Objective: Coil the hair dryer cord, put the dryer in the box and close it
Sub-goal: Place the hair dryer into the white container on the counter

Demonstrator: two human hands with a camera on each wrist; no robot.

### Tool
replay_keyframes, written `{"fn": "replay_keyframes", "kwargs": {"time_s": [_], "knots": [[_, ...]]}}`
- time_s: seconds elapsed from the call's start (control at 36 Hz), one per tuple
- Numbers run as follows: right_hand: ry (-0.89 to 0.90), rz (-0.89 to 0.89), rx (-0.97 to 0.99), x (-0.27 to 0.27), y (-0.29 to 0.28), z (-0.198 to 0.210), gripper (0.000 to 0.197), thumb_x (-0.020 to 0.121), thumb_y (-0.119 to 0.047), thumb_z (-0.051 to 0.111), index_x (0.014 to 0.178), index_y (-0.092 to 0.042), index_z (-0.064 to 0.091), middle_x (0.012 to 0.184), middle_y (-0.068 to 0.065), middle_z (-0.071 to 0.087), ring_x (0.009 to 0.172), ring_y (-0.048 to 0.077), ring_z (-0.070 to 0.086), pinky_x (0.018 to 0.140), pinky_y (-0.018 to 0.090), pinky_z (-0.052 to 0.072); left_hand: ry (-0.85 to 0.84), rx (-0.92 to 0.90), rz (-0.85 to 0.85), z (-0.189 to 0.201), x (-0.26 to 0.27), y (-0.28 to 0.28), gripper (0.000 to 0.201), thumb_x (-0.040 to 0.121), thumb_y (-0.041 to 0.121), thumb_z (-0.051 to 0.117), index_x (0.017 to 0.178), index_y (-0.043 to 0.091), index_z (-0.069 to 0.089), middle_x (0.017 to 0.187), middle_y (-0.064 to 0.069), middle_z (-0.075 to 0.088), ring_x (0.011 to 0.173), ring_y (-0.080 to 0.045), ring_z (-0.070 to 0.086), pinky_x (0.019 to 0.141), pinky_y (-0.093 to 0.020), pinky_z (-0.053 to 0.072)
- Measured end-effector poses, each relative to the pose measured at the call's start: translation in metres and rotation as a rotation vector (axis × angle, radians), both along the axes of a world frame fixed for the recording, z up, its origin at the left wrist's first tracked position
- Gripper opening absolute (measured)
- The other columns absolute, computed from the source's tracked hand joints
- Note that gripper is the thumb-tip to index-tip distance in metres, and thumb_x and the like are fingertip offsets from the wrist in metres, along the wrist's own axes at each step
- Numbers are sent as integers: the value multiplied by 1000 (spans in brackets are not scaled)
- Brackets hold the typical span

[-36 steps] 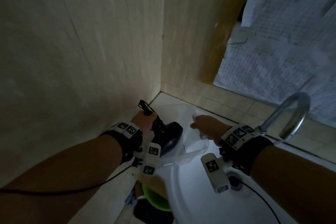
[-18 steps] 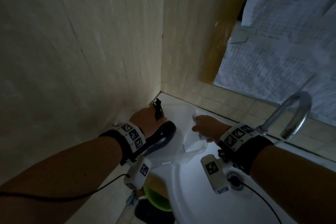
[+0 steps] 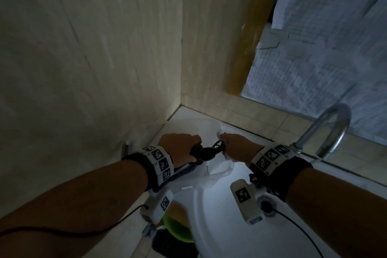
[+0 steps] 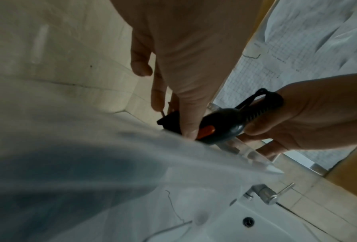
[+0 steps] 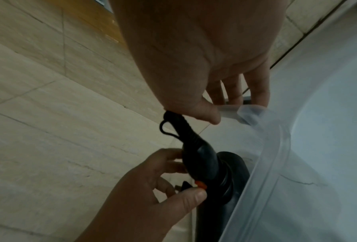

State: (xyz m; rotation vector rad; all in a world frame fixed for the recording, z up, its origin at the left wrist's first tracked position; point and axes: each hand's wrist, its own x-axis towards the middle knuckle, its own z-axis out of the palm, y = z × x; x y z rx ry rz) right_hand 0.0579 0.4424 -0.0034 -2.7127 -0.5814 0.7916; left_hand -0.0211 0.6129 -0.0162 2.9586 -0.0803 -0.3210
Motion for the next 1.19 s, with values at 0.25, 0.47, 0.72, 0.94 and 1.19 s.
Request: {"fn": "replay_keyframes", "kwargs": {"time_s": [0.25, 0.47, 0.72, 0.94, 1.19], "knots": [[-219, 267, 104, 4, -13, -3, 54, 68, -9, 82, 118, 4, 64, 122, 17, 65, 112, 21, 64, 87, 26, 53, 157, -57, -117, -16, 6, 0, 58, 79, 45, 68, 133, 32, 49, 130, 0, 45, 116, -25, 48, 100, -41, 44], [-152, 90, 115, -4, -16, -1, 50, 89, -12, 60, 137, -8, 49, 136, 17, 54, 122, 30, 53, 96, 31, 42, 202, -78, -383, -31, 16, -12, 47, 89, 34, 59, 134, 24, 50, 131, -1, 54, 127, -20, 41, 107, -39, 35], [-63, 46, 68, -11, -19, 5, 53, 95, -4, 45, 146, -12, 36, 139, 18, 51, 123, 33, 52, 103, 35, 41, 255, -43, -323, -30, 18, -15, 27, 89, 25, 59, 112, 10, 59, 114, -4, 64, 106, -23, 59, 100, -38, 43], [81, -97, 129, -12, -14, 9, 56, 92, -19, 57, 145, -16, 39, 133, 15, 52, 91, 29, 67, 71, 40, 59, 328, 115, -311, -32, 28, -3, 18, 91, 23, 59, 104, 11, 58, 105, -10, 65, 100, -27, 61, 92, -34, 45], [69, -66, 94, -17, -12, 10, 66, 92, -39, 56, 149, -18, 29, 138, 15, 48, 85, 26, 61, 57, 31, 55, 335, 119, -277, -39, 36, -5, 34, 87, 35, 65, 115, 16, 59, 110, -6, 66, 106, -25, 58, 89, -31, 41]]}}
